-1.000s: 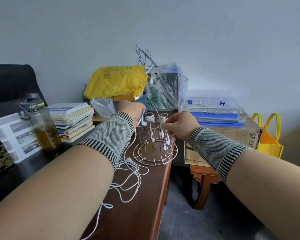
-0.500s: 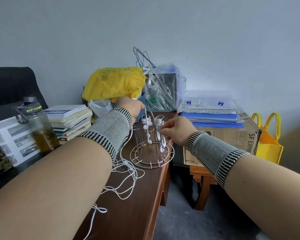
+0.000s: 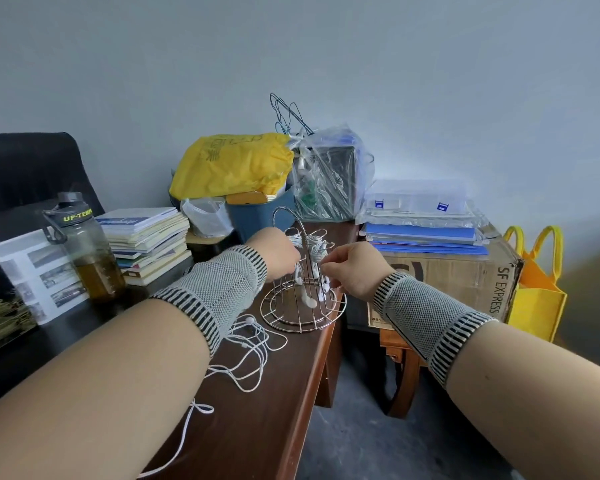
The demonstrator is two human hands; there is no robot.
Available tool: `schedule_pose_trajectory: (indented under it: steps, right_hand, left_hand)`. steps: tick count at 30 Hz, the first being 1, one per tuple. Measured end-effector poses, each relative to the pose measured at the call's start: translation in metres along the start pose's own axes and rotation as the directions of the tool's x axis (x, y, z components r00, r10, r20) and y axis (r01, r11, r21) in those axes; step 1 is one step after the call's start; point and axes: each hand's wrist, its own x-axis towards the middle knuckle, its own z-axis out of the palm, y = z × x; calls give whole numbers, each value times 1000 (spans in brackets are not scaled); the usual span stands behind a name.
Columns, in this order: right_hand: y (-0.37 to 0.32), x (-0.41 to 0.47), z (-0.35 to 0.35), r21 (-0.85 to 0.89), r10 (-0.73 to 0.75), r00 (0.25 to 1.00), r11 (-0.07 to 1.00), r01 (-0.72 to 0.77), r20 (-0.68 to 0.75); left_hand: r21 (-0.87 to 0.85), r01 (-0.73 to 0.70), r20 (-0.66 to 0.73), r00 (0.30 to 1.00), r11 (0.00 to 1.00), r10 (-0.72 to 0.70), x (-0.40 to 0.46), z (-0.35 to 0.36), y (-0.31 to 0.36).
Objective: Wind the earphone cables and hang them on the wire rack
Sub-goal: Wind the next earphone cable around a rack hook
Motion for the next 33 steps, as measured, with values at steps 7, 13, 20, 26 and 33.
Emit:
schedule_pose_trajectory:
  steps: [7,13,20,26,33]
  right_hand:
    - [5,-23,20,129,20,998,992,-12,-60]
    - [1,-27,43,53,-72,977,995,85,-201]
    - [-21,-7,56,-344,-259,957,917,202,-129]
    - [-13,24,61,-455,-250,952,878,148,-174]
    - [-7,37,56,-267,-198,949,955,130,-246]
  left_hand:
    - [-182,-112,-84,992,977,98,-19,28,-26]
    - [-298,-121,-177,982,947,70,-36,44,-45]
    - [-36,-166,-133,978,985,160,-35,50,-61]
    - [-67,-213,-86,975,975,207,-25,57,-77]
    - [-256,-207,-161,972,944,170,-26,60,-96]
